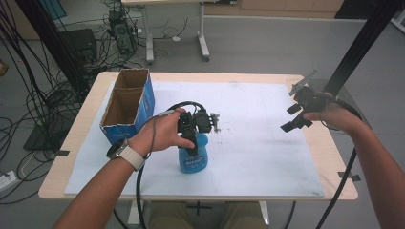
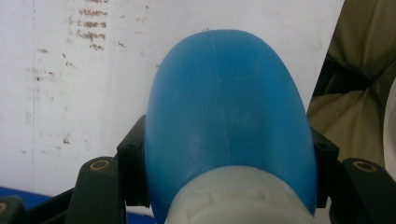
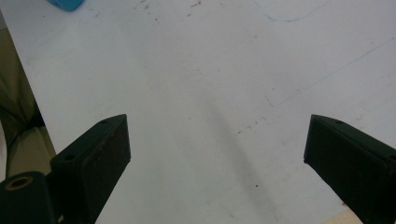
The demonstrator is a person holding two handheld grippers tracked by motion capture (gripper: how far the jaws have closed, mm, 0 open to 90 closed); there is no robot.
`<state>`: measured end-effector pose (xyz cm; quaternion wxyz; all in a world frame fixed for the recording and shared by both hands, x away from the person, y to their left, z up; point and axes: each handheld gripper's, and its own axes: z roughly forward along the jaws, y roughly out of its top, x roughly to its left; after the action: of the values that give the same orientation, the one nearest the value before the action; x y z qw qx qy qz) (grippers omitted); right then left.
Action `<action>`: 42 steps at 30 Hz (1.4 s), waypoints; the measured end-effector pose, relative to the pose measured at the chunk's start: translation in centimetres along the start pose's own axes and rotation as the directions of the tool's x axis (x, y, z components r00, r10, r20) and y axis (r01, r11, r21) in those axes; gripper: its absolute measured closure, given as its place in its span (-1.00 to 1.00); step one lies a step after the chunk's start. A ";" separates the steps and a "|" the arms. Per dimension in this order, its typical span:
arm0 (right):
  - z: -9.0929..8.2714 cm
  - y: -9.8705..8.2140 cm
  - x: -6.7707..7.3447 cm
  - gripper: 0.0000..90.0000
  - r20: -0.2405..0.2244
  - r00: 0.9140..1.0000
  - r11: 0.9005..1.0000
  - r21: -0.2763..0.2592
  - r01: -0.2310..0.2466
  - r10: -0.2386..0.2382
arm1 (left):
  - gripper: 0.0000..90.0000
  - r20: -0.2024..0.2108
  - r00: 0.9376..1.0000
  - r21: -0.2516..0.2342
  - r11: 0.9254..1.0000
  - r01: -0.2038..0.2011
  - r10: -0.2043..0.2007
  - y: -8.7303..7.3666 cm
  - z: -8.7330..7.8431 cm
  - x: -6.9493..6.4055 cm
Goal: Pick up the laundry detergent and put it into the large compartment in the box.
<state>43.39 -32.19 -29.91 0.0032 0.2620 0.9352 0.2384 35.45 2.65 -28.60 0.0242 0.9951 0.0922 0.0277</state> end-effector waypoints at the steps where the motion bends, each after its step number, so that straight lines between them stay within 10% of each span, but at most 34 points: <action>1: 0.0 0.0 0.0 -0.85 0.001 1.000 1.000 0.000 0.000 0.000 | -0.18 0.000 1.000 0.000 1.000 0.000 0.000 0.0 0.0 0.0; 42: 0.2 -0.2 -0.2 -0.84 -0.007 1.000 1.000 0.003 -0.003 0.003 | -0.17 0.010 1.000 -0.009 1.000 0.024 -0.024 0.0 -0.1 0.1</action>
<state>43.46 -32.36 -30.24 -0.0008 0.2624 0.9352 0.2379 35.59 2.68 -28.51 0.0296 0.9939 0.1037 0.0230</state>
